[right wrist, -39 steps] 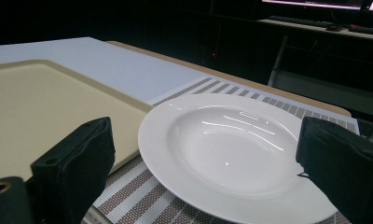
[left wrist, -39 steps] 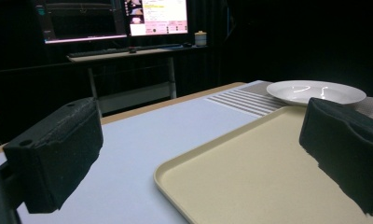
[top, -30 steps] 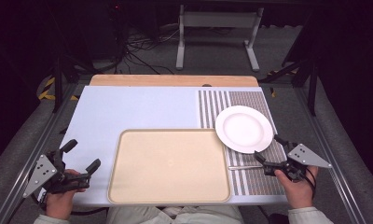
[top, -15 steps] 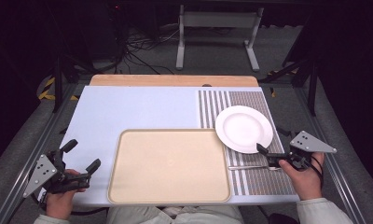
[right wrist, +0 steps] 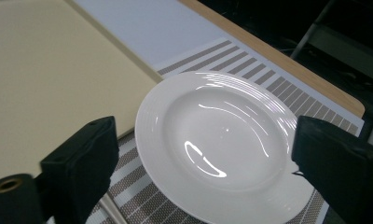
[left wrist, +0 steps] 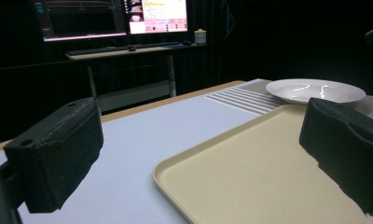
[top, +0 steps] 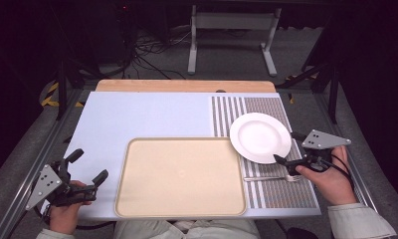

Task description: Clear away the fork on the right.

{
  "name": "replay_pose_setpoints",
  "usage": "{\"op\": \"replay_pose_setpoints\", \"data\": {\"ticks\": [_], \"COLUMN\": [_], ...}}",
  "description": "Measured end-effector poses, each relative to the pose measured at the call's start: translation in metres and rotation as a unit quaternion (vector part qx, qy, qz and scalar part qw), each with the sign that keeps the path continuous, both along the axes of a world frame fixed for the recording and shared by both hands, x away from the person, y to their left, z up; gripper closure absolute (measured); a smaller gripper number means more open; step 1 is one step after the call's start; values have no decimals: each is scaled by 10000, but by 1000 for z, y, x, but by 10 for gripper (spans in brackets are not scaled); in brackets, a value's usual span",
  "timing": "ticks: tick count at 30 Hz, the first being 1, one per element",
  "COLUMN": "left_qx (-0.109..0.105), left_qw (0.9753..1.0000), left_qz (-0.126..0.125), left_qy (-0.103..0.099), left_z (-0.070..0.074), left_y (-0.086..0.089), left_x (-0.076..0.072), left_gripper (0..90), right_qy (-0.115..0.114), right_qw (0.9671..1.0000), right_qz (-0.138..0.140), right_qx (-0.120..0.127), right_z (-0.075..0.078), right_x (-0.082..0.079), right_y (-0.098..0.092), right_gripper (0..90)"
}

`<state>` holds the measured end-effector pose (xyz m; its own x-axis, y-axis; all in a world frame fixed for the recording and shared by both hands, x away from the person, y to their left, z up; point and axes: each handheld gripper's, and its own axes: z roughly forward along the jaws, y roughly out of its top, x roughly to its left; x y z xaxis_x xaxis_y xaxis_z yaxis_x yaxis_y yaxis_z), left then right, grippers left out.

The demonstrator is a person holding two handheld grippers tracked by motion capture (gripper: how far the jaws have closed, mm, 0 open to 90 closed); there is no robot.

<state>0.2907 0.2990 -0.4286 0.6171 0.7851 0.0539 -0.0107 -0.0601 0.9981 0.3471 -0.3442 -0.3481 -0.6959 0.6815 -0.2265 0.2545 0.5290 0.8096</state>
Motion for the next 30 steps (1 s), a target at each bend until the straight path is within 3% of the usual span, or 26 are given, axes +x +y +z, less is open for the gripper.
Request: {"op": "replay_pose_setpoints", "data": {"ticks": [7,11,16,19,30], "left_qx": [2,1,9,6,16], "left_qw": [10000,10000,10000,10000,10000], "left_qz": [0,-1,-12,-12,-31], "left_qy": [4,6,0,-2,-11], "left_z": [0,0,0,0,1], "left_y": [0,0,0,0,0], "left_x": [0,0,0,0,0], "left_gripper": [3,4,4,4,5], "right_qy": [346,518,684,750,1326], "right_qw": [9972,9935,9855,9835,9631], "right_qz": [210,363,522,571,989], "right_qx": [-636,-948,-1462,-1547,-2124], "right_z": [10,15,19,20,16], "right_x": [6,8,9,10,17], "right_y": [5,10,18,20,30], "right_gripper": [97,97,97,97,92]}}
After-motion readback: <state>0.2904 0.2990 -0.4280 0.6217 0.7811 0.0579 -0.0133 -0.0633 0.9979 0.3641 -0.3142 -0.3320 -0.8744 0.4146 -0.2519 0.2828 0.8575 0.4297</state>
